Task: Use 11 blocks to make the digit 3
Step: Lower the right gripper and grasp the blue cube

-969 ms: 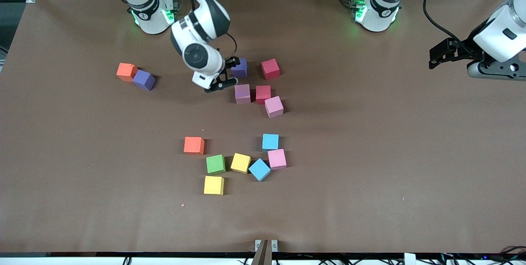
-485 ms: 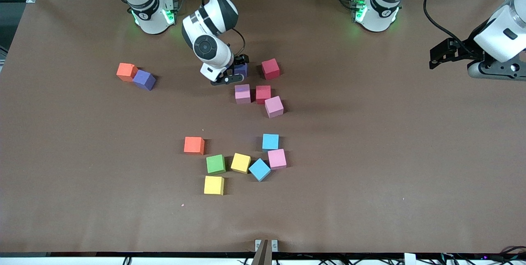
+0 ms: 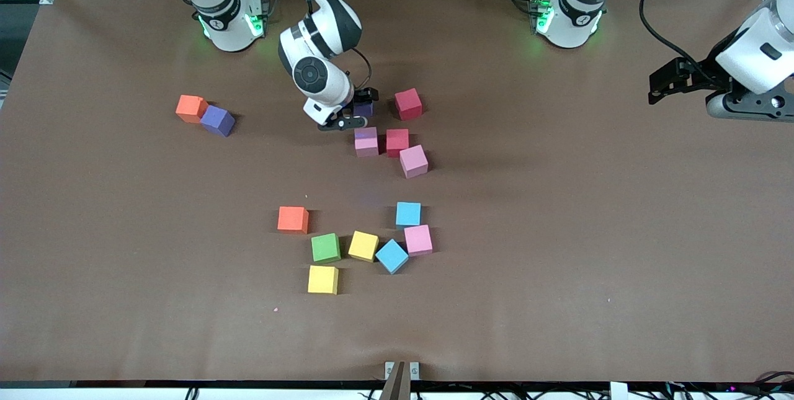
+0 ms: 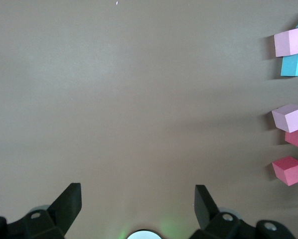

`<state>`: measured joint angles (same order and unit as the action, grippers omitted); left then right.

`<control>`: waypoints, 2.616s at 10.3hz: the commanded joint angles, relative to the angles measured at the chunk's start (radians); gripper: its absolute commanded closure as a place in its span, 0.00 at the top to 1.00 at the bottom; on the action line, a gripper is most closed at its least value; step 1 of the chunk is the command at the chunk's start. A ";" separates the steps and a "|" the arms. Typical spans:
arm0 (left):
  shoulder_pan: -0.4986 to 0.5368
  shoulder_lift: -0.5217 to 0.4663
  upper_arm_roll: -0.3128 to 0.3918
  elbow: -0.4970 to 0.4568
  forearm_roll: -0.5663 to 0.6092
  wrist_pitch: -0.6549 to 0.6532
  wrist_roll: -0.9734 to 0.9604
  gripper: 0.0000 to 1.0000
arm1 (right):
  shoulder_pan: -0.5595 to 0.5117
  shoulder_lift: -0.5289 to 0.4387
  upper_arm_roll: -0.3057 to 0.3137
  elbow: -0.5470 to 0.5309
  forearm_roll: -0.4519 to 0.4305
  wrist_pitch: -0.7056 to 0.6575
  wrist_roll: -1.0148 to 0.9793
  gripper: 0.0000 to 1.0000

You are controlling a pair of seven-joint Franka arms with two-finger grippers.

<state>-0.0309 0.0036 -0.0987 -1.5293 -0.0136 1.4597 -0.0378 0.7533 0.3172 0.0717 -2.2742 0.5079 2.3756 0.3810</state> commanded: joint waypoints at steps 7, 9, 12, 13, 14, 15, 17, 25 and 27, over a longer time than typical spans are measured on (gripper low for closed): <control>0.000 0.003 -0.001 0.012 -0.002 -0.019 0.009 1.00 | 0.024 0.005 -0.007 0.002 0.044 0.010 0.030 1.00; 0.002 0.003 -0.001 0.012 -0.002 -0.019 0.010 1.00 | 0.018 -0.004 -0.009 0.005 0.044 0.001 0.032 1.00; 0.002 0.003 -0.001 0.012 -0.002 -0.019 0.010 1.00 | 0.014 -0.009 -0.012 0.010 0.044 -0.010 0.030 1.00; 0.002 0.003 -0.001 0.012 -0.002 -0.019 0.010 1.00 | 0.014 -0.013 -0.015 0.015 0.044 -0.025 0.030 1.00; 0.002 0.003 -0.001 0.012 -0.002 -0.019 0.010 1.00 | 0.006 -0.021 -0.018 0.022 0.043 -0.042 0.030 1.00; 0.002 0.003 -0.001 0.012 -0.002 -0.019 0.010 1.00 | 0.000 -0.023 -0.018 0.022 0.044 -0.048 0.032 1.00; 0.002 0.003 -0.001 0.012 -0.002 -0.019 0.010 1.00 | 0.008 -0.010 -0.016 0.022 0.044 -0.036 0.076 1.00; 0.003 0.003 -0.001 0.012 -0.002 -0.019 0.013 1.00 | 0.061 0.033 -0.016 0.007 0.043 0.034 0.317 1.00; 0.002 0.003 -0.001 0.012 -0.002 -0.019 0.012 1.00 | 0.060 0.039 -0.016 0.007 0.043 0.034 0.325 0.47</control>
<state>-0.0309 0.0036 -0.0987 -1.5293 -0.0136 1.4597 -0.0378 0.8095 0.3543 0.0570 -2.2634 0.5319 2.3988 0.6918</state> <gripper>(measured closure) 0.000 0.000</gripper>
